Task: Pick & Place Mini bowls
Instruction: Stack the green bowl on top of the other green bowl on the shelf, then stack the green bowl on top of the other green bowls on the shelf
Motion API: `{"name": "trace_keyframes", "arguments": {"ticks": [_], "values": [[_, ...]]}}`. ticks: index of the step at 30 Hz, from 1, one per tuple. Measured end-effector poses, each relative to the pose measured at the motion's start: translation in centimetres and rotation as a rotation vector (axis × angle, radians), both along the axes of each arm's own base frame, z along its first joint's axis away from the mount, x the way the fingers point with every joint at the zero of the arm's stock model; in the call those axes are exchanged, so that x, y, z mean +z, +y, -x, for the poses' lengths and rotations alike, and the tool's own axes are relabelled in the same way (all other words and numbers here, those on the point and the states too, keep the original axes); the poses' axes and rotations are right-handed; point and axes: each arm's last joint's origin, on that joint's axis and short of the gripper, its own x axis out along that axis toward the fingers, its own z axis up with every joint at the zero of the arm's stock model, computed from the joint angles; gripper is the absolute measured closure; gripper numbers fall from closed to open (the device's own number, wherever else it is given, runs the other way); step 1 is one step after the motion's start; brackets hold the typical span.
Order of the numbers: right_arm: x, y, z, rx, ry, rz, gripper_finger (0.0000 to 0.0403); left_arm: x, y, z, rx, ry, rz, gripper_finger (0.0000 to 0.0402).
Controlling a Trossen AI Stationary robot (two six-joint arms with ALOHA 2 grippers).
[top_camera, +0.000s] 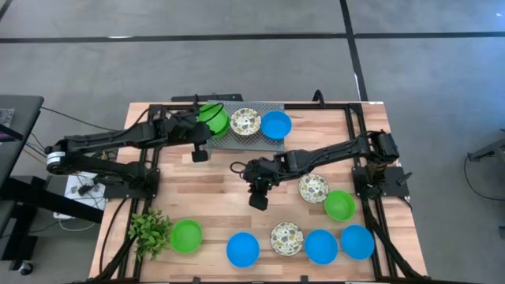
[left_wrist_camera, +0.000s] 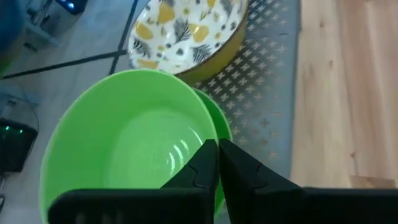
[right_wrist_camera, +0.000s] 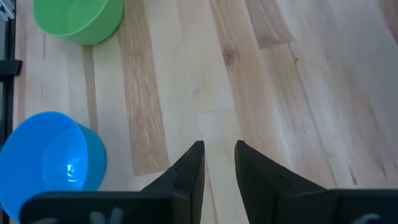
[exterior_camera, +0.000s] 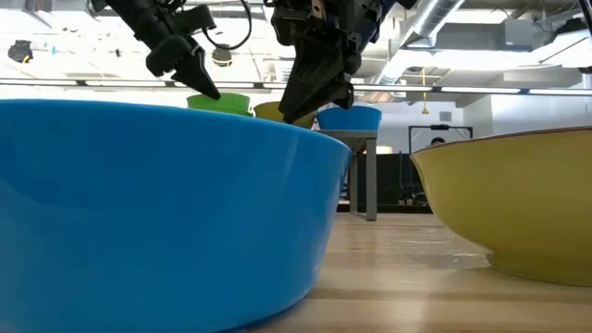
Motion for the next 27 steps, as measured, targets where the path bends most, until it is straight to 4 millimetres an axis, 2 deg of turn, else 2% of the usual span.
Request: {"name": "trace_keyframes", "arguments": {"ticks": [5, 15, 20, 27], "values": [[0.00, 0.02, 0.00, 0.022, -0.003, 0.015, 0.0326, -0.09, 0.63, 0.14, 0.027, 0.004, 0.000, 0.0369], [0.00, 0.00, 0.00, 0.024, -0.004, 0.016, 0.0326, -0.10, 0.58, 0.11, 0.017, 0.001, 0.010, 0.0323], [0.00, 0.02, 0.00, 0.024, -0.004, 0.016, 0.0326, -0.14, 0.14, -0.07, -0.085, -0.031, 0.115, 0.0322], [0.00, 0.02, 0.00, 0.024, -0.004, 0.016, 0.0326, -0.07, 0.13, -0.15, -0.079, -0.038, 0.102, 0.0325]]}}
